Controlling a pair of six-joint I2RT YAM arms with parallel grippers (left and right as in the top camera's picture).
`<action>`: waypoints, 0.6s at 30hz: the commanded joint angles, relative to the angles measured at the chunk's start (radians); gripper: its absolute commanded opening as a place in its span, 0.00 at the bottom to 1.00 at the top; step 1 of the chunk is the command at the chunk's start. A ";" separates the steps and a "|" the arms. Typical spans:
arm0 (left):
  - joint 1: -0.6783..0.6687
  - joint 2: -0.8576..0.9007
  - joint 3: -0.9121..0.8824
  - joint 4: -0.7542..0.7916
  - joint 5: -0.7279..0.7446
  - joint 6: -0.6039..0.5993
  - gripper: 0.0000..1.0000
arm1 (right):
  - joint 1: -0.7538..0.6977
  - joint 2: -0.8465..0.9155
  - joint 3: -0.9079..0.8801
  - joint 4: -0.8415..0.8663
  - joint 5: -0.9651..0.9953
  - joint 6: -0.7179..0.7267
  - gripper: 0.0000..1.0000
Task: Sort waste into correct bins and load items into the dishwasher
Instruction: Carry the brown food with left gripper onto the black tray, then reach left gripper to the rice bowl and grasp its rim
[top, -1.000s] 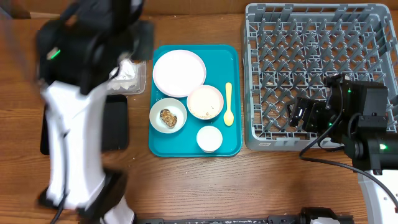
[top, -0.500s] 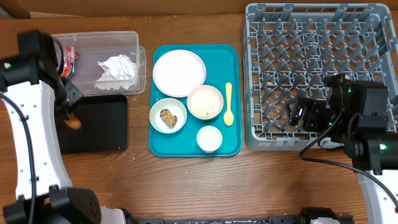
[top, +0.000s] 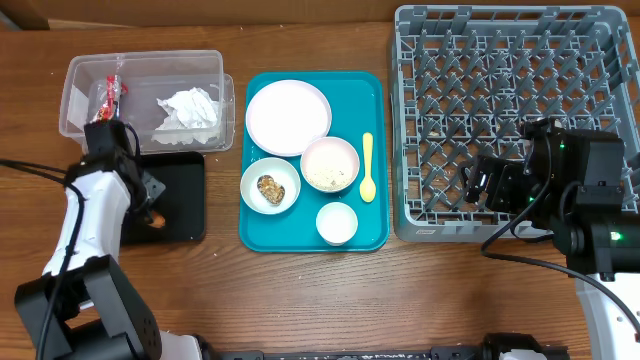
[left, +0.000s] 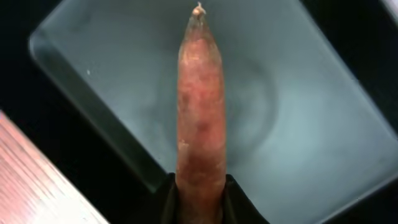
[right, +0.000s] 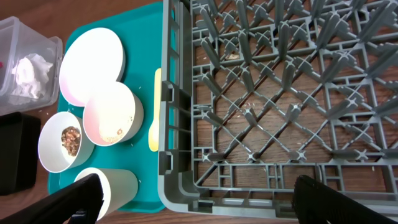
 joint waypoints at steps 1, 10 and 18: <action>0.004 -0.005 -0.027 0.016 0.007 -0.022 0.29 | 0.004 -0.005 -0.001 0.006 -0.004 -0.003 1.00; 0.004 -0.007 0.003 0.055 0.021 0.077 0.66 | 0.004 -0.005 -0.001 0.006 -0.004 -0.004 1.00; -0.043 -0.008 0.283 -0.112 0.261 0.423 0.69 | 0.004 -0.005 -0.001 0.007 -0.004 -0.004 1.00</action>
